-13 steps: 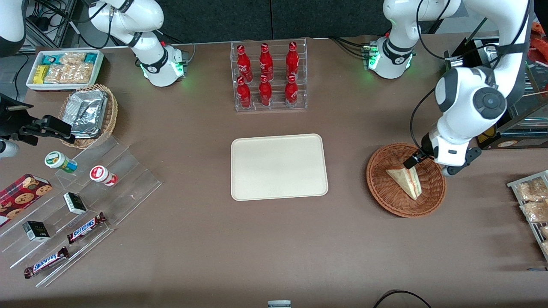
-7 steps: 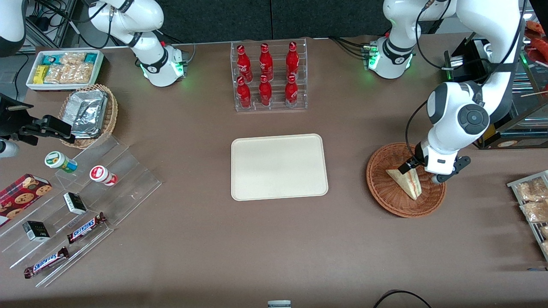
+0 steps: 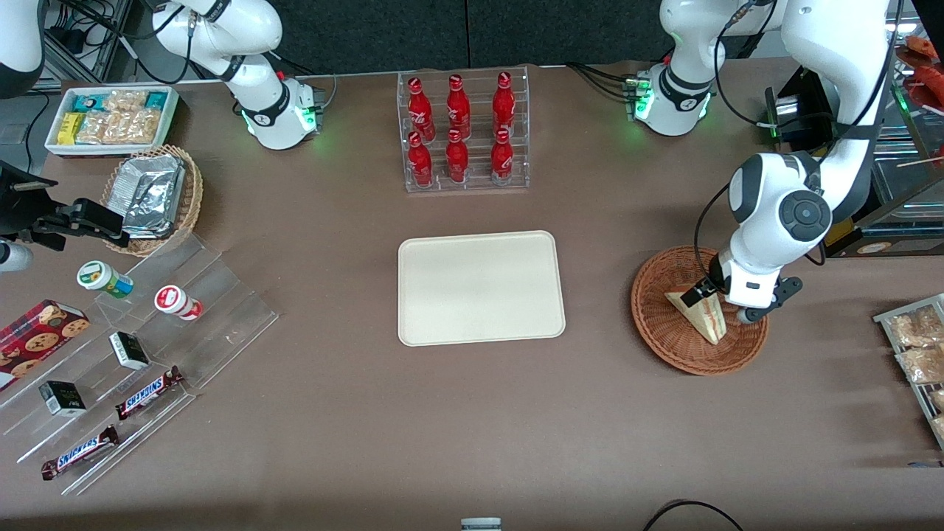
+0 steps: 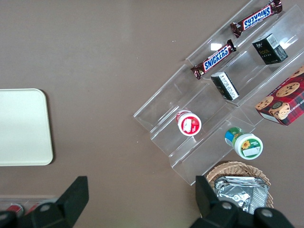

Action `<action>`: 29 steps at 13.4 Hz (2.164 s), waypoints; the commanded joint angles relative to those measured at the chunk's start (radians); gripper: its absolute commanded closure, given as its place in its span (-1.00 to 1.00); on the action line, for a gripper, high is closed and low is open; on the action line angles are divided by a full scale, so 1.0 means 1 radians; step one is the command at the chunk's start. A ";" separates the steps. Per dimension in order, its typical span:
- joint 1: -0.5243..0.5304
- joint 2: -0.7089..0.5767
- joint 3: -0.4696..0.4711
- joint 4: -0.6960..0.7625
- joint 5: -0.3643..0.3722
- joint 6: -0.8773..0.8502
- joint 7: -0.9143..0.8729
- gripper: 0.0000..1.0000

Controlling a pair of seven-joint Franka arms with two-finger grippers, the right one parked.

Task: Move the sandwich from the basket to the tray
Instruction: 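Lower the open left gripper around the sandwich and close it, then lift the sandwich out of the basket and carry it toward the cream tray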

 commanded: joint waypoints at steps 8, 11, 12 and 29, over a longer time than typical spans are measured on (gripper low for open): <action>0.002 0.056 0.000 0.011 0.022 0.060 -0.021 0.94; 0.003 0.054 0.000 0.021 0.022 0.056 -0.018 1.00; 0.003 0.040 0.000 0.021 0.022 0.051 -0.016 1.00; -0.466 0.040 -0.015 0.374 -0.054 -0.435 -0.045 1.00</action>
